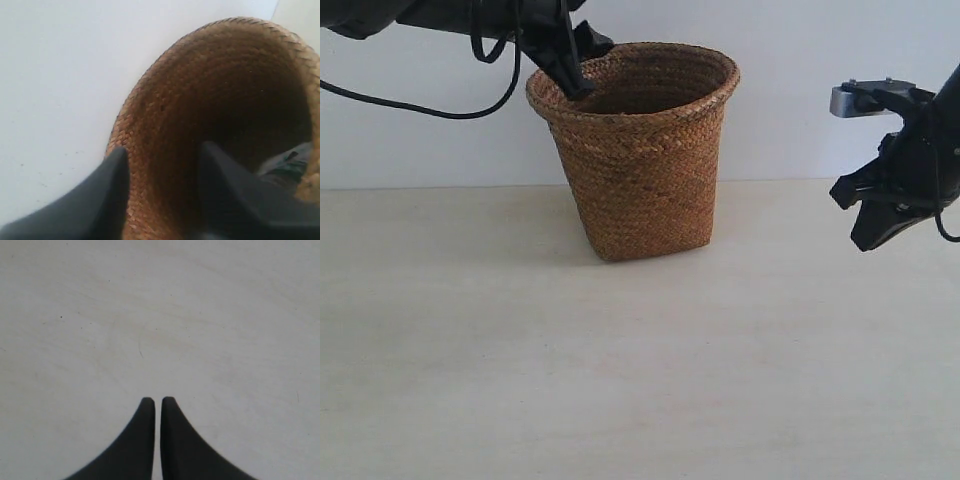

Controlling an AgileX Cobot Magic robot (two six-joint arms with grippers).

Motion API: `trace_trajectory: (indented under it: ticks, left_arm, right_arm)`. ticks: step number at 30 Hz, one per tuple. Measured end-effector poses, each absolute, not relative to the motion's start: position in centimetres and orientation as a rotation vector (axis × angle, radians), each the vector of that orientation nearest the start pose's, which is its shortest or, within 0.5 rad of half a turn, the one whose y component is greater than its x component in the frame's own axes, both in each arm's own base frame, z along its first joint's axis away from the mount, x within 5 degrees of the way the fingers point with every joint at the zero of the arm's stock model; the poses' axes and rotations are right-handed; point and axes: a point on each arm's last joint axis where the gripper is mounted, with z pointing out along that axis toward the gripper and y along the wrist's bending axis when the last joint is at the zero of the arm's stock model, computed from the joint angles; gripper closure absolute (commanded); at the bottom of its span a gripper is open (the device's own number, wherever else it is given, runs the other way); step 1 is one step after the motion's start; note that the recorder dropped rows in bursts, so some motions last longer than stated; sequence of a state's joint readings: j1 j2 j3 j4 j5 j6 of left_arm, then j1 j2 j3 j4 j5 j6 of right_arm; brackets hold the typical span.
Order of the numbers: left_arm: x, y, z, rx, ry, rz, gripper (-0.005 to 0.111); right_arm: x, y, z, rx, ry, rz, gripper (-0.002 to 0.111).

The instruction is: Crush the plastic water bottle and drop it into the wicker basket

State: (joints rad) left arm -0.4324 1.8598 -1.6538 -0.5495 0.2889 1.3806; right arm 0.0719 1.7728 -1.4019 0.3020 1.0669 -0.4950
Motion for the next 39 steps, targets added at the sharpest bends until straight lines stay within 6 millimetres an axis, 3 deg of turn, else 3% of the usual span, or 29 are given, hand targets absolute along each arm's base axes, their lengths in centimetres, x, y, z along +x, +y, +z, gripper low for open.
trace_trajectory:
  ticks: [1, 6, 11, 16, 18, 21, 24, 28, 33, 39]
  left_arm:
    - [40.2, -20.2, 34.4, 1.258, 1.494, 0.12, 0.102]
    - [38.7, -19.0, 35.2, 1.354, 1.574, 0.045, 0.102]
    - [37.9, -16.5, 35.3, 1.322, 1.783, -0.026, 0.102]
    - [36.6, -13.5, 35.2, 1.235, 2.096, -0.052, 0.102]
    - [35.9, -12.2, 35.3, 1.172, 2.244, -0.004, 0.102]
    - [34.6, -10.9, 36.0, 1.002, 2.409, 0.048, 0.102]
    - [32.4, -10.1, 37.0, 0.888, 2.467, 0.03, 0.102]
    - [29.1, -9.0, 37.2, 0.765, 2.461, 0.014, 0.102]
    - [25.7, -7.9, 36.7, 0.65, 2.422, -0.016, 0.102]
    - [22.5, -6.9, 35.0, 0.559, 2.418, -0.048, 0.102]
  right_arm:
    - [36.0, 5.0, 25.8, -0.635, 2.775, 0.325, 0.108]
    - [36.1, 4.6, 25.7, -0.653, 2.778, 0.256, 0.108]
    - [35.7, 3.4, 25.4, -0.666, 2.853, 0.117, 0.108]
    - [35.6, 0.1, 25.3, -0.461, 2.931, 0.073, 0.108]
    - [35.2, -2.2, 26.1, -0.306, 2.935, 0.059, 0.108]
    - [33.4, -3.9, 29.0, -0.201, 2.886, 0.025, 0.108]
    - [30.9, -3.5, 32.5, -0.181, 2.747, 0.005, 0.108]
    - [26.6, -3.0, 35.2, -0.156, 2.548, -0.049, 0.108]
    - [23.0, -2.5, 35.5, -0.133, 2.386, -0.08, 0.108]
    - [19.6, -1.7, 34.1, -0.118, 2.243, -0.059, 0.108]
